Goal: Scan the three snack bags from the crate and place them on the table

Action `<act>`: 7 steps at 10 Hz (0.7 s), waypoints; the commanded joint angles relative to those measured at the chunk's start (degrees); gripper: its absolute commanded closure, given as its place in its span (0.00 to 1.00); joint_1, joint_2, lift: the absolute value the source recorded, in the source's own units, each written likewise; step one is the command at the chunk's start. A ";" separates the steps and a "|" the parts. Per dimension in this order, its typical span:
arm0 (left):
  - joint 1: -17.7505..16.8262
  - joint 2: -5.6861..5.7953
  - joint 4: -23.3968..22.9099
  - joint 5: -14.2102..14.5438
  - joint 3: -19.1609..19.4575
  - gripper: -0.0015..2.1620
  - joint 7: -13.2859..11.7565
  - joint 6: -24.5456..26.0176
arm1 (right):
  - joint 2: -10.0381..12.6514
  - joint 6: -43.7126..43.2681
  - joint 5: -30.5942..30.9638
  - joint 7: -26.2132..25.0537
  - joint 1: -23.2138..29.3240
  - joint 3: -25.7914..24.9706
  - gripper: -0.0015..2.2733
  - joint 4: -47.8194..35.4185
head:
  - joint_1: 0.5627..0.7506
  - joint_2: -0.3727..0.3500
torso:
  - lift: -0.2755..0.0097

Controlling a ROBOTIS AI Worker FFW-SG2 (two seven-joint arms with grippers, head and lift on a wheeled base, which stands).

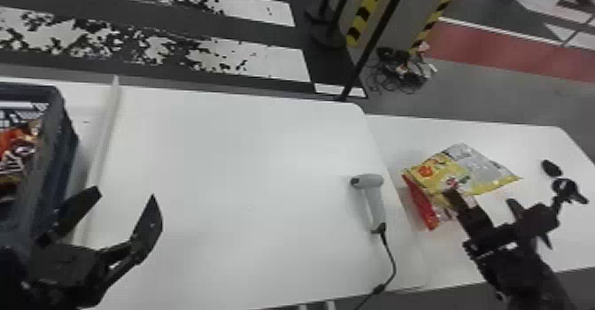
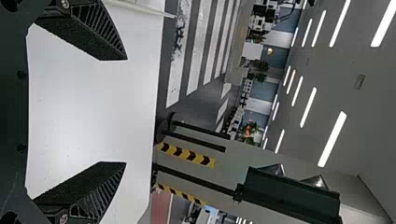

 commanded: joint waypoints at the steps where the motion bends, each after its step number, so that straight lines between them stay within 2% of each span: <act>1: -0.17 -0.07 0.48 0.02 -0.15 0.03 0.02 -0.08 | -0.75 0.26 0.53 0.87 0.18 2.26 0.89 0.23 | 0.70 0.03 | 0.75; 2: -0.17 -0.07 0.92 0.11 -0.15 0.03 -0.07 -0.96 | -1.10 0.08 1.94 0.69 -0.26 3.66 0.75 0.76 | 0.70 0.03 | 0.75; 3: -0.17 -0.07 1.01 0.20 -0.15 0.03 0.02 -1.14 | -0.92 -0.27 2.12 0.34 -0.35 4.10 0.17 0.85 | 0.70 0.03 | 0.75; 4: -0.17 -0.07 1.01 0.37 0.02 0.03 -0.07 -1.14 | -0.92 -0.27 2.12 0.34 -0.35 4.45 0.00 0.85 | 0.70 0.03 | 0.75; 7: -0.43 -0.15 1.18 0.37 -0.15 0.03 -0.07 -1.14 | -1.01 -0.45 1.85 0.43 0.44 4.37 0.03 -0.03 | 0.70 0.03 | 0.75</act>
